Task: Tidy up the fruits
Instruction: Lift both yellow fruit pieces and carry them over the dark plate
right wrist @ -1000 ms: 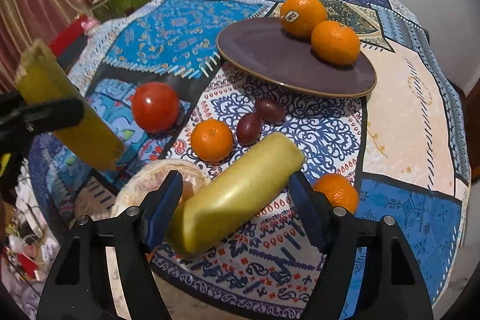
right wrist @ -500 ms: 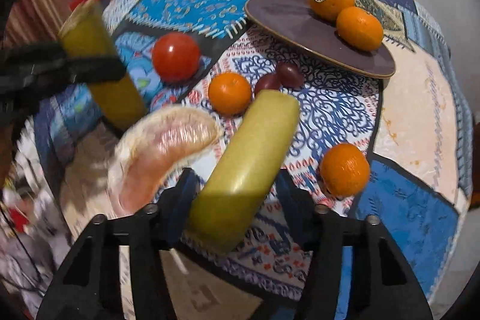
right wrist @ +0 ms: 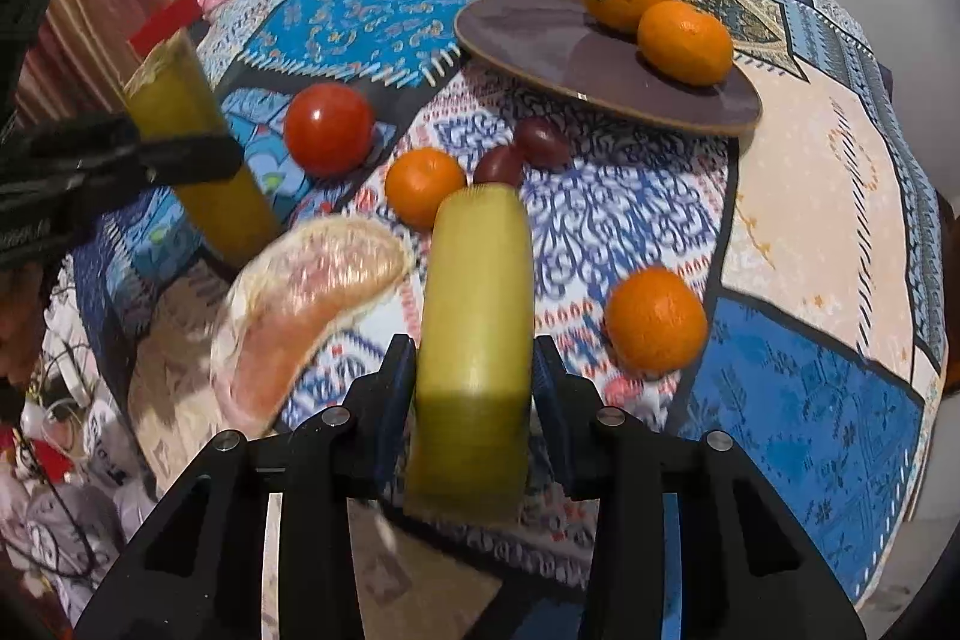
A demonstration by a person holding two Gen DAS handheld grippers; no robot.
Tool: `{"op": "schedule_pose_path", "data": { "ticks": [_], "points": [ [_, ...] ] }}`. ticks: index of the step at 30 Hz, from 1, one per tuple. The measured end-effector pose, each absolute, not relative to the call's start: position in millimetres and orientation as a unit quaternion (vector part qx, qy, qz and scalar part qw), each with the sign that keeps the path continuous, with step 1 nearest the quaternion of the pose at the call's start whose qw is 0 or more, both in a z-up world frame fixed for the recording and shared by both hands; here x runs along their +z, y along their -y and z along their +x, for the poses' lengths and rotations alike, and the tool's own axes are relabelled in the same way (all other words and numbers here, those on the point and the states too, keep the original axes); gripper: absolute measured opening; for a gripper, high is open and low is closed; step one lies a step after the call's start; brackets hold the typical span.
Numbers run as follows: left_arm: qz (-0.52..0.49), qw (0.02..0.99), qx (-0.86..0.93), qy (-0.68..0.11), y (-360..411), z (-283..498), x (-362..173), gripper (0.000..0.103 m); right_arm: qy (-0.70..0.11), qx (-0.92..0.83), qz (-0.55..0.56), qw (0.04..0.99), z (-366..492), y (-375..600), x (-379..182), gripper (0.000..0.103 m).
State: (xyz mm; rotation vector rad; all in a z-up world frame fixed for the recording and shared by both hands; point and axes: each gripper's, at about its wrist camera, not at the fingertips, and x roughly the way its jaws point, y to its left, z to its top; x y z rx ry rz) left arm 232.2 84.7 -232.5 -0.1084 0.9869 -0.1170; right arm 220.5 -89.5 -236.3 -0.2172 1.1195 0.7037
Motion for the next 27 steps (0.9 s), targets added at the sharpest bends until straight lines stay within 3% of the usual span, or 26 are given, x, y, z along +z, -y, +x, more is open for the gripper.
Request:
{"op": "schedule_pose_path", "data": {
  "ticks": [9,27],
  "points": [
    [-0.058,0.876,-0.059,-0.475,-86,234,-229,0.037,-0.496,0.315,-0.076,0.806,225,79,-237,0.034],
    [-0.054,0.903,-0.066,-0.421,-74,253,-173,0.037,-0.416,0.318,-0.026,0.852,242,98,-169,0.034]
  ]
}}
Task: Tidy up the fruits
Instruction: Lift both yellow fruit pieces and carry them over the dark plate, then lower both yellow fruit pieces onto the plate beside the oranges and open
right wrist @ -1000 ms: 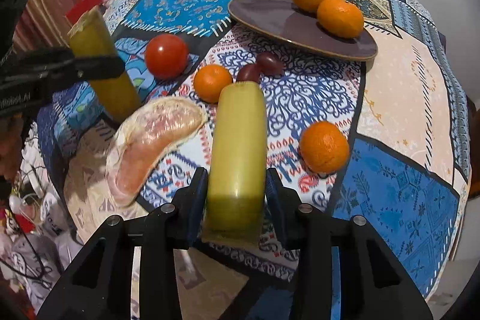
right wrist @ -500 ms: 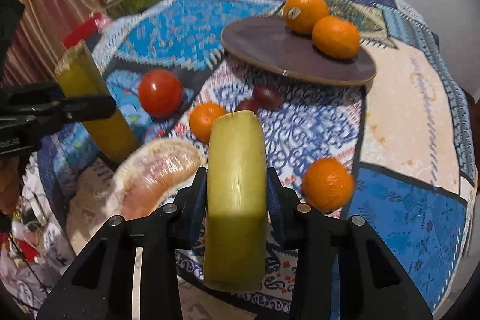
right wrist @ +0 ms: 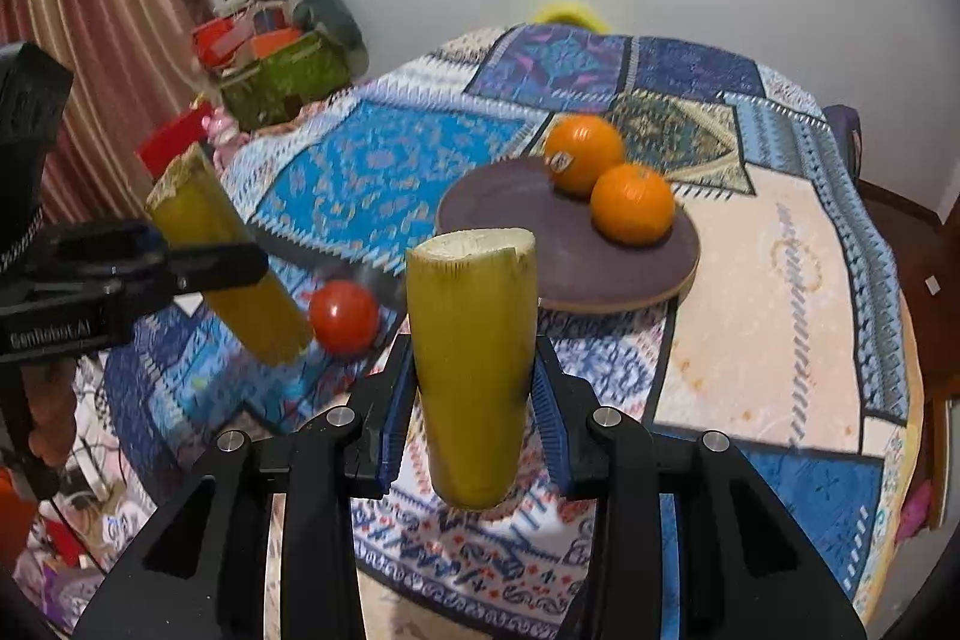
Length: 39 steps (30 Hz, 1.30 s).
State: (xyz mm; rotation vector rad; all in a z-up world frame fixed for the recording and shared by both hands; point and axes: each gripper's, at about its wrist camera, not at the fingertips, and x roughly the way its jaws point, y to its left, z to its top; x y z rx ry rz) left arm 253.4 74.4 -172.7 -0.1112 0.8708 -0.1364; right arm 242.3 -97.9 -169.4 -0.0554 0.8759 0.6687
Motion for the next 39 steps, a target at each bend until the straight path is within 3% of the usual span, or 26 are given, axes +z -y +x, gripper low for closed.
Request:
{"op": "schedule_pose_path", "data": {
  "ticks": [16,39],
  "points": [
    [-0.057,0.906,-0.074,-0.413,-66,307,-171,0.037,-0.374,0.291,-0.042,0.88,297,97,-150,0.034],
    [-0.098,0.904,-0.068,-0.411,-86,366,-199,0.038,-0.404,0.289,-0.088,0.863,361,60,-196,0.034]
  ]
}}
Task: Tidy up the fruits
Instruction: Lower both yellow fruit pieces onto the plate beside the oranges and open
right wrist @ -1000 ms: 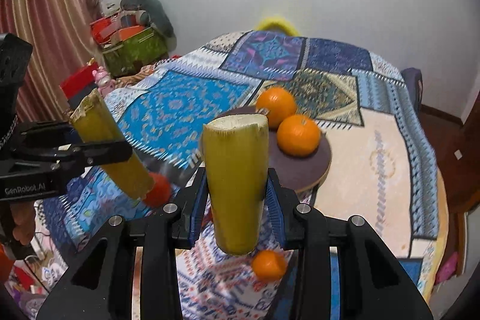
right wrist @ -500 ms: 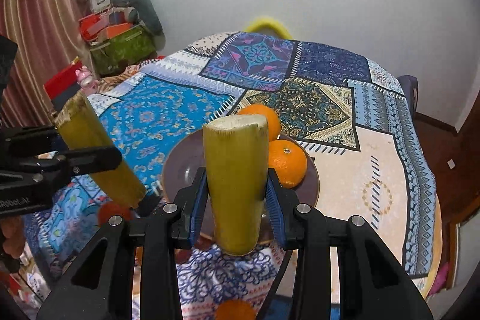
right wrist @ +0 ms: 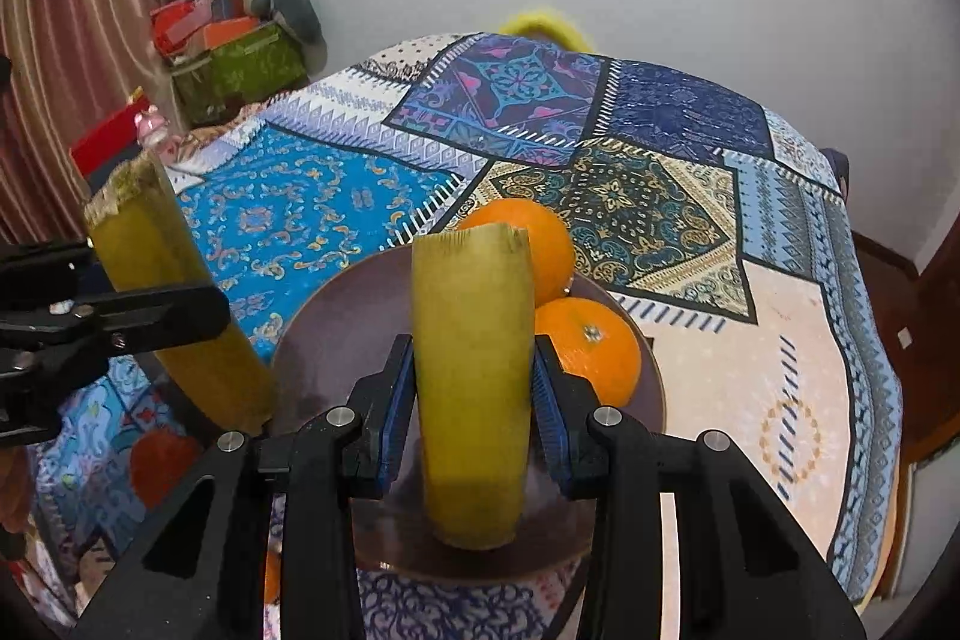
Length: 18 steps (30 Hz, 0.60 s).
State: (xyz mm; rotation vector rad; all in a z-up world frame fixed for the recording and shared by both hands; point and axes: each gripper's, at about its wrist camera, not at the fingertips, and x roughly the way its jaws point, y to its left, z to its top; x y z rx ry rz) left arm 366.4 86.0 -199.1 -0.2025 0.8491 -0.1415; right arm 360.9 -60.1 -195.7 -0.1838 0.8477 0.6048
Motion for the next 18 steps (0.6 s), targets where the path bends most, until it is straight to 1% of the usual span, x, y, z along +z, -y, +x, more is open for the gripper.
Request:
{"op": "schedule_pose_path", "data": {
  "ticks": [3,7,12,18],
  "points": [
    [-0.096,0.905,-0.07,-0.409,-86,368,-199,0.038,-0.41,0.293,-0.101,0.858,365,52,-201,0.034],
    [-0.091,0.906,-0.07,-0.407,-85,368,-200,0.038,-0.441,0.309,-0.086,0.838,374,48,-214,0.034],
    [-0.095,0.906,-0.071,-0.406,-87,370,-201,0.038,-0.459,0.304,-0.094,0.83,378,43,-226,0.034],
    [-0.096,0.908,-0.066,-0.403,-86,370,-201,0.038,-0.472,0.305,-0.091,0.822,382,43,-226,0.034]
  ]
}}
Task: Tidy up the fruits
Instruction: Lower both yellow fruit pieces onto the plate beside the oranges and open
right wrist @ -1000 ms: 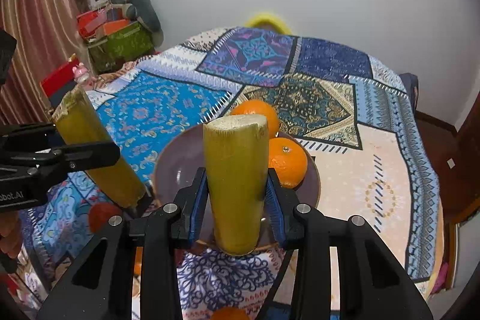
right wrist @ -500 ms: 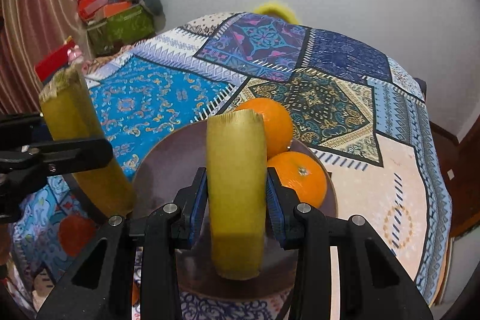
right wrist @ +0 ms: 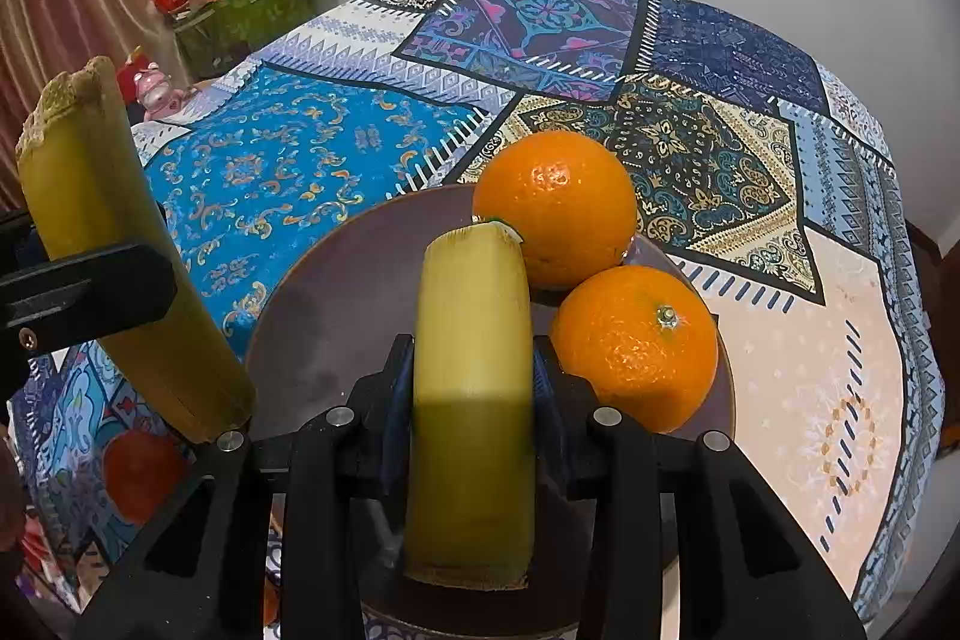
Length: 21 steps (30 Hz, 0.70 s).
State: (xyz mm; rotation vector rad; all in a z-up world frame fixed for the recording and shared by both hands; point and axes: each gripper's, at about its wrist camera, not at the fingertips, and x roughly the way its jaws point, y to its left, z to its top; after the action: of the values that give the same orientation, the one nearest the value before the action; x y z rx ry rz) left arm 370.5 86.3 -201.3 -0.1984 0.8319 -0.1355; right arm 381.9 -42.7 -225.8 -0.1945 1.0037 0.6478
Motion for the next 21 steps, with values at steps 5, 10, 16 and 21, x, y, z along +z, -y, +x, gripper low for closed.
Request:
{"op": "schedule_pose_path", "data": {
  "ticks": [5,10,16,21],
  "points": [
    [-0.09,0.908,-0.064,-0.404,-85,372,-201,0.038,-0.477,0.309,-0.058,0.821,382,50,-221,0.039],
    [-0.085,0.907,-0.062,-0.407,-84,373,-201,0.037,-0.467,0.314,-0.033,0.826,374,67,-208,0.041],
    [-0.089,0.903,-0.066,-0.416,-78,386,-202,0.037,-0.434,0.306,0.001,0.847,358,100,-193,0.042],
    [-0.079,0.896,-0.073,-0.43,-64,403,-210,0.037,-0.408,0.284,-0.027,0.867,350,115,-186,0.042]
  ]
}}
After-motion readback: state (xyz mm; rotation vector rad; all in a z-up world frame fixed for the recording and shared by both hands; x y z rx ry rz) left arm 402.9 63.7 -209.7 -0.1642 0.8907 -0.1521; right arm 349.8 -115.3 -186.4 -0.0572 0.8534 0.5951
